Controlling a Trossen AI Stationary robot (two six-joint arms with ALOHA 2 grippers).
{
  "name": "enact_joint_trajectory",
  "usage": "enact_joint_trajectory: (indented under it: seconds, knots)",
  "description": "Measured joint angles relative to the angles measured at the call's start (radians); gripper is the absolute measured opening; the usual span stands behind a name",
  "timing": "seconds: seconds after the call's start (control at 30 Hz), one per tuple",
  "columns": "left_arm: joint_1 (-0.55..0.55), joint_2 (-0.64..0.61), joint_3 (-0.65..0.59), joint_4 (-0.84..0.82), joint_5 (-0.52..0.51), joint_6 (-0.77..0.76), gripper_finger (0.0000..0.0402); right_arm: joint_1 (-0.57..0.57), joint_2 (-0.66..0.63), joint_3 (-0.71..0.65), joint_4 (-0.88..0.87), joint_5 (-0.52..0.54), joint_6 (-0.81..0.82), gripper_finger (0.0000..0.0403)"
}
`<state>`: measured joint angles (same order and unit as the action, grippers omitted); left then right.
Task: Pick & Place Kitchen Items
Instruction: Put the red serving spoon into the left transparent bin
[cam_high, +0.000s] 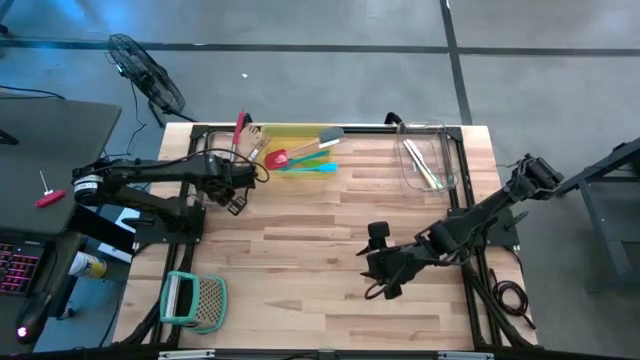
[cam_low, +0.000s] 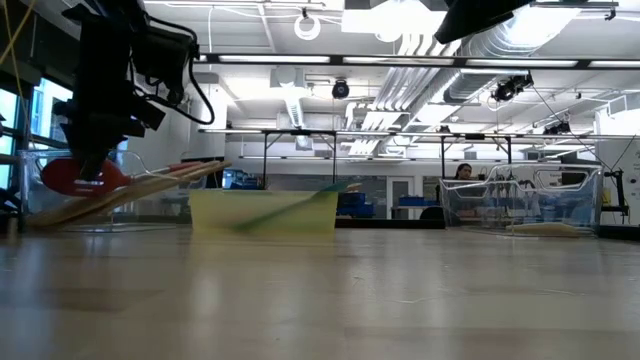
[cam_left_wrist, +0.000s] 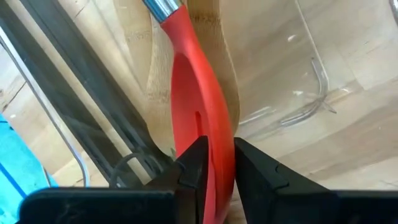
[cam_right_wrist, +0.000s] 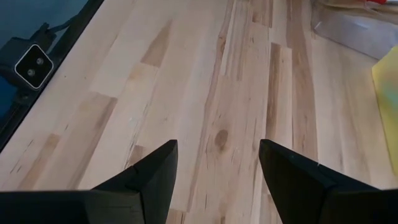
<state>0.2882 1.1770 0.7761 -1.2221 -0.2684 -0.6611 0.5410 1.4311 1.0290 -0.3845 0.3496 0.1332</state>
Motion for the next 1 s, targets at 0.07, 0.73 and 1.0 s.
enact_joint_trajectory:
  seconds: [0.07,0.73,1.0]
  knots:
    - [0.000,0.000,0.000,0.000,-0.003,0.002,0.0069,-0.001,0.000,0.000,0.000,-0.009,0.001,0.0219]
    - [0.000,-0.001,0.002,0.054,-0.012,0.010,0.0069,-0.007,0.000,0.000,0.000,-0.010,-0.006,0.0219]
    - [0.000,-0.001,0.004,0.044,-0.021,0.010,0.0069,-0.007,0.000,0.000,0.000,-0.010,-0.006,0.0219]
